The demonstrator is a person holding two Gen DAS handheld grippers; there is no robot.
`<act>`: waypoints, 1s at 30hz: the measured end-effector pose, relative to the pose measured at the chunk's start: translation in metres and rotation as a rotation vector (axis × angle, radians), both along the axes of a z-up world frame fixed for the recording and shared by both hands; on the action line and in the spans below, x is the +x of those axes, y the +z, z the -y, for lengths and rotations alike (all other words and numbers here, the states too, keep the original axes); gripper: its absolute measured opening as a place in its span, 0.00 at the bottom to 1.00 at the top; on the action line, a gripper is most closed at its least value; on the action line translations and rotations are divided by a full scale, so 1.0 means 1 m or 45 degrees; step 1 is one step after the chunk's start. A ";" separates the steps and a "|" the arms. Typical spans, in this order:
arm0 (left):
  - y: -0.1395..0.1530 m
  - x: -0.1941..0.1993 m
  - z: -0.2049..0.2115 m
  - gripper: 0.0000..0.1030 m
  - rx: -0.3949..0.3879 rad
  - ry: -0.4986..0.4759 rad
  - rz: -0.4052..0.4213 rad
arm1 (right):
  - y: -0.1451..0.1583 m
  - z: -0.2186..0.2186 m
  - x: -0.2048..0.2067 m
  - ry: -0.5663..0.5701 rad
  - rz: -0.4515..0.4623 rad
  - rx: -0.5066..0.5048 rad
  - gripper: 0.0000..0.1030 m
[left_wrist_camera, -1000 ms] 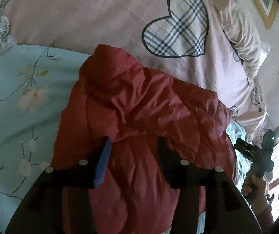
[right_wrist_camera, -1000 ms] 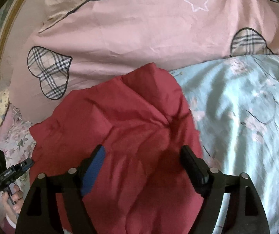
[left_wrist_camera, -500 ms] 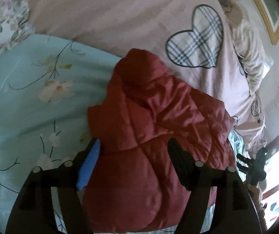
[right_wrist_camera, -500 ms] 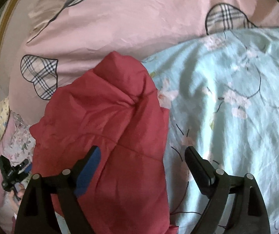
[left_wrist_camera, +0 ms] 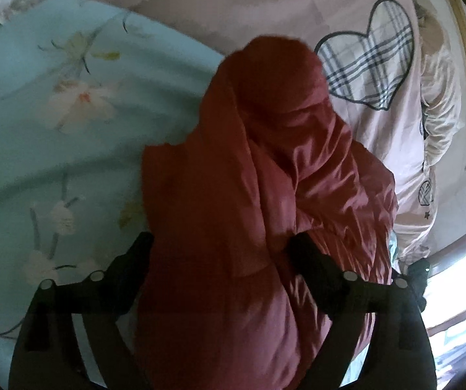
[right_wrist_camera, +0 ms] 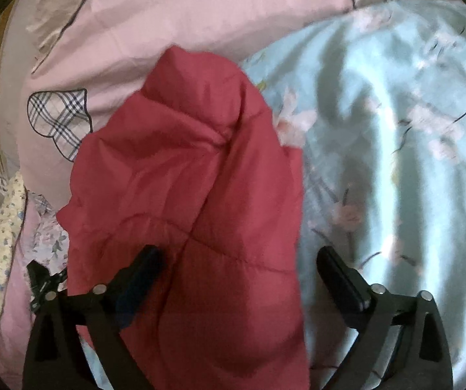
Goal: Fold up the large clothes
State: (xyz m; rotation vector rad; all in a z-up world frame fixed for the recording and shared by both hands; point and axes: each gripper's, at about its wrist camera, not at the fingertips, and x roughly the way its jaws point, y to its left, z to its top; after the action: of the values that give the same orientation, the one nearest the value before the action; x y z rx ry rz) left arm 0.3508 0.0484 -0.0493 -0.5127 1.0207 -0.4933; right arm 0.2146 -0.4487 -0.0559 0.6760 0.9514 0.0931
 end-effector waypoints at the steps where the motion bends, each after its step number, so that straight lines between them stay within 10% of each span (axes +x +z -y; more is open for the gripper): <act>1: -0.003 0.002 0.002 0.86 -0.012 -0.005 -0.015 | -0.003 -0.002 0.002 0.013 -0.002 0.014 0.97; 7: -0.005 0.003 0.014 0.87 0.017 -0.034 -0.024 | -0.013 -0.003 0.009 0.037 -0.005 0.111 0.91; 18: 0.028 -0.028 0.021 0.42 0.051 -0.089 0.103 | 0.010 -0.015 -0.007 0.049 0.054 0.110 0.43; 30: 0.064 -0.114 -0.001 0.36 0.011 -0.171 0.136 | 0.046 -0.043 -0.083 0.129 0.050 0.146 0.38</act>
State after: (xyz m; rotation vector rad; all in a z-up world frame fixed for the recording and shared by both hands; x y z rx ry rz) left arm 0.2371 0.0497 0.0146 -0.4077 0.9581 -0.6291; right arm 0.1318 -0.4058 -0.0097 0.7289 0.9477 0.2514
